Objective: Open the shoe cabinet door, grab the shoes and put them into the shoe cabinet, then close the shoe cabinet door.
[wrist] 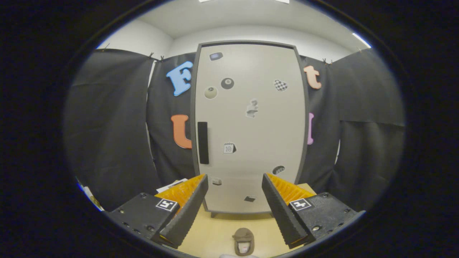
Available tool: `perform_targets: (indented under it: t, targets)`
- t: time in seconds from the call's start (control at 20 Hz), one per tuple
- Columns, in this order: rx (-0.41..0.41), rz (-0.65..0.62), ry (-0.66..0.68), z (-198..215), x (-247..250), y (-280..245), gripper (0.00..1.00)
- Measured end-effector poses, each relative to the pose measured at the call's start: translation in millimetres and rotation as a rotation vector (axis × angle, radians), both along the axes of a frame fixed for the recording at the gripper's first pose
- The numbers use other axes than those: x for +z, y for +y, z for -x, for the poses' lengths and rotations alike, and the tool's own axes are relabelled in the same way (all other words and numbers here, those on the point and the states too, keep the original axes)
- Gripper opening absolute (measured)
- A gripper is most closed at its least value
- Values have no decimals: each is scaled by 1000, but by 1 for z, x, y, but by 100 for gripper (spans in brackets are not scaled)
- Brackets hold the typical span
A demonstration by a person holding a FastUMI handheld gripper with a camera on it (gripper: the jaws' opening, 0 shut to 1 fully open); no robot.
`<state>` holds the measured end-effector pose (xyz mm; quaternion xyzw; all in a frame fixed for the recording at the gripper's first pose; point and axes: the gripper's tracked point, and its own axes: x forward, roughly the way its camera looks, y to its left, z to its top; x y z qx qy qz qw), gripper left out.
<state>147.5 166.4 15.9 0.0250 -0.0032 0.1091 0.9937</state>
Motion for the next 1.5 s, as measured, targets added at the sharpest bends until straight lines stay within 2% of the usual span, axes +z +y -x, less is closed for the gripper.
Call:
perform_targets:
  t: [0.25, 0.45, 0.65, 0.75, 0.8, 0.85, 1.05, 1.35, 1.5]
  targets:
    - [76, -10, -7, -72, 19, 57, 99]
    - [83, -10, 27, -122, 16, 86, 99]
    - [62, -13, 49, -155, 17, 102, 97]
    - [42, 4, 48, -163, 16, 102, 86]
    - [24, -2, 45, -165, 17, 101, 70]
    - [47, -16, 42, -164, 18, 107, 63]
    - [24, -7, 47, -164, 17, 108, 40]
    - [96, -3, 52, -159, 13, 105, 34]
    - [129, 21, 34, -134, 1, 96, 31]
